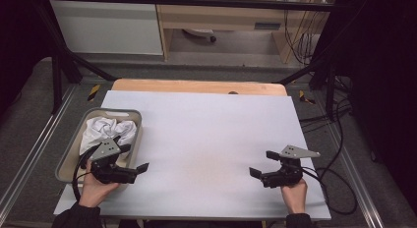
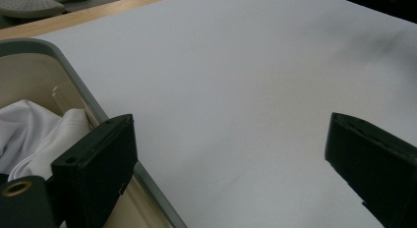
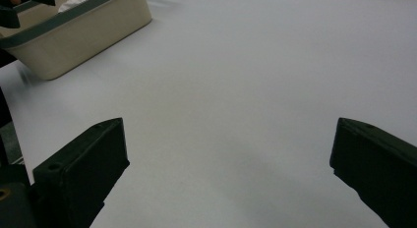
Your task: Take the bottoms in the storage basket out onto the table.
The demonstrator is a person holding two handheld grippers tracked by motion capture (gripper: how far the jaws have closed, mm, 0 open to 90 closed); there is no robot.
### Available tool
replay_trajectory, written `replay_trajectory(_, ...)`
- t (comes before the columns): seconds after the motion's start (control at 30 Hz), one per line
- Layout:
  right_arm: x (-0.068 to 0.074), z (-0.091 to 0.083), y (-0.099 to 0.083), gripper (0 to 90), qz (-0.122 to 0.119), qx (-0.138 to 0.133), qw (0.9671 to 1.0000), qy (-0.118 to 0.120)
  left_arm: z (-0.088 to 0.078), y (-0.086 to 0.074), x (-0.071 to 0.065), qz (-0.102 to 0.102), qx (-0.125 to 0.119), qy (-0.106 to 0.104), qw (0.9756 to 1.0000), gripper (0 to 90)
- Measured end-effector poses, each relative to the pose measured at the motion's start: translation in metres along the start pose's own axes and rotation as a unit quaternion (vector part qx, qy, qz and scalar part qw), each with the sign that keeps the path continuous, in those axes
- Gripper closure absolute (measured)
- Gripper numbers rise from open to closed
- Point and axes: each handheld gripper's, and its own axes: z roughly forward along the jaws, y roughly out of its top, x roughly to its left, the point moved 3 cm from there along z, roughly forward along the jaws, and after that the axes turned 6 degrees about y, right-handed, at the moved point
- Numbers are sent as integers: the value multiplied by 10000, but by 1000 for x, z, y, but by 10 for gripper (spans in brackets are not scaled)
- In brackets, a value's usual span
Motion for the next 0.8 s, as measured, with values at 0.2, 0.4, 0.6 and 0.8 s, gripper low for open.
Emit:
replay_trajectory(0.2, -1, 0, 0, 16, -21, 27, 10000, 4, -1, 1, 0, 4, -6, 6, 10000, 55)
replay_trajectory(0.4, -1, 1, 0, 16, -32, 37, 10000, 16, -2, 1, -1, 0, 8, 29, 10000, 54)
replay_trajectory(0.6, -1, 1, 0, 16, -30, 50, 10000, 20, -3, 2, 0, 1, 12, 60, 10000, 55)
replay_trajectory(0.8, 0, 0, 0, 16, -36, 47, 10000, 15, -5, 2, 0, -6, 20, 73, 10000, 55)
